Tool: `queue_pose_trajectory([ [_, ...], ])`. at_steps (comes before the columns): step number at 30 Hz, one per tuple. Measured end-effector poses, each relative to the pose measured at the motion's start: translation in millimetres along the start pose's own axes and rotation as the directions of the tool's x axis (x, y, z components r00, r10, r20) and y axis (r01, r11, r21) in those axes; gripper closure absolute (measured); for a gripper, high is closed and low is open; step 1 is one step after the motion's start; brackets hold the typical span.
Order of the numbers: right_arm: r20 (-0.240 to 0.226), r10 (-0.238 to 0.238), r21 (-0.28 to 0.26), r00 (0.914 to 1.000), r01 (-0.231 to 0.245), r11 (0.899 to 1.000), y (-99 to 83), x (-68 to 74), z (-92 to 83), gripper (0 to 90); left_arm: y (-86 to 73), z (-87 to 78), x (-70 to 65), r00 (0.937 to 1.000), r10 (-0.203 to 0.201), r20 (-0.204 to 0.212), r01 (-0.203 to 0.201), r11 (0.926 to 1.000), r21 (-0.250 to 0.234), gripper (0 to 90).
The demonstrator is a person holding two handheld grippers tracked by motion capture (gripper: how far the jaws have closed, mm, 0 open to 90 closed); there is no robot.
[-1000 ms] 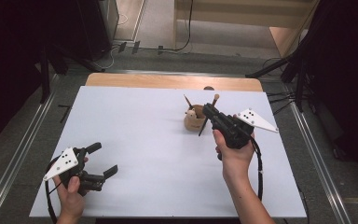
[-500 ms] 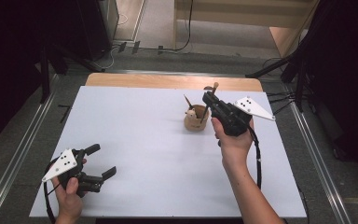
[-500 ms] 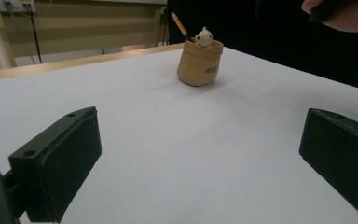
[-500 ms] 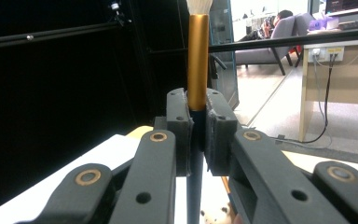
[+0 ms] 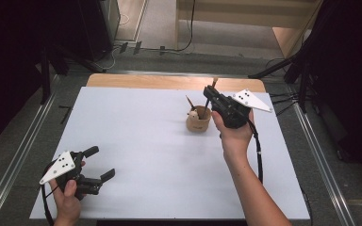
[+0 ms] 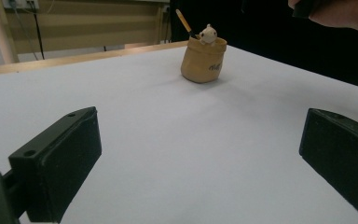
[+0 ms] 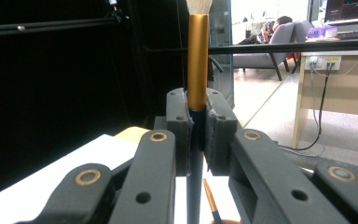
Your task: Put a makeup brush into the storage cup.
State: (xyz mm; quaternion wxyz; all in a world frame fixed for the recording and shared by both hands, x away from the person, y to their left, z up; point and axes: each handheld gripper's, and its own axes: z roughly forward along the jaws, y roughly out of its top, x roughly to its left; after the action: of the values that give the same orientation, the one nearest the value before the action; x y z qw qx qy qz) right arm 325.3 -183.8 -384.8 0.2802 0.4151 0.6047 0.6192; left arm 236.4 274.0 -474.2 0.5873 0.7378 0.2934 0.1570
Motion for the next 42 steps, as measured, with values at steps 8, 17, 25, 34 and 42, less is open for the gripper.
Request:
queue_pose_trajectory([
  [8, 0.016, -0.002, -0.007, 0.9999, 0.002, 1.000, -7.1, -9.9, 13.0, 83.4, -0.5, -0.4, 1.4, 1.0000, -0.004, -0.003, 0.004, 1.0000, 0.001, 0.0],
  [17, 0.027, -0.028, -0.003, 0.9992, 0.028, 1.000, -17.9, -18.9, 24.6, 83.1, -1.2, 0.4, 1.8, 1.0000, -0.004, 0.001, 0.004, 1.0000, 0.004, 0.0],
  [25, 0.039, -0.013, 0.036, 0.9991, 0.011, 0.999, -31.9, -25.6, 34.3, 83.2, -1.4, 0.1, 2.1, 1.0000, -0.009, -0.002, 0.009, 0.9999, 0.003, 0.0],
  [34, 0.059, -0.025, 0.072, 0.9980, 0.021, 0.997, -44.7, -28.7, 40.6, 83.2, -1.6, 0.4, 2.3, 1.0000, -0.006, 0.000, 0.006, 0.9999, 0.008, 0.0],
  [42, 0.068, -0.015, 0.112, 0.9976, 0.008, 0.994, -61.6, -32.4, 41.9, 83.0, -1.9, 1.6, 1.8, 1.0000, -0.004, 0.002, 0.004, 0.9999, 0.014, 0.0],
])
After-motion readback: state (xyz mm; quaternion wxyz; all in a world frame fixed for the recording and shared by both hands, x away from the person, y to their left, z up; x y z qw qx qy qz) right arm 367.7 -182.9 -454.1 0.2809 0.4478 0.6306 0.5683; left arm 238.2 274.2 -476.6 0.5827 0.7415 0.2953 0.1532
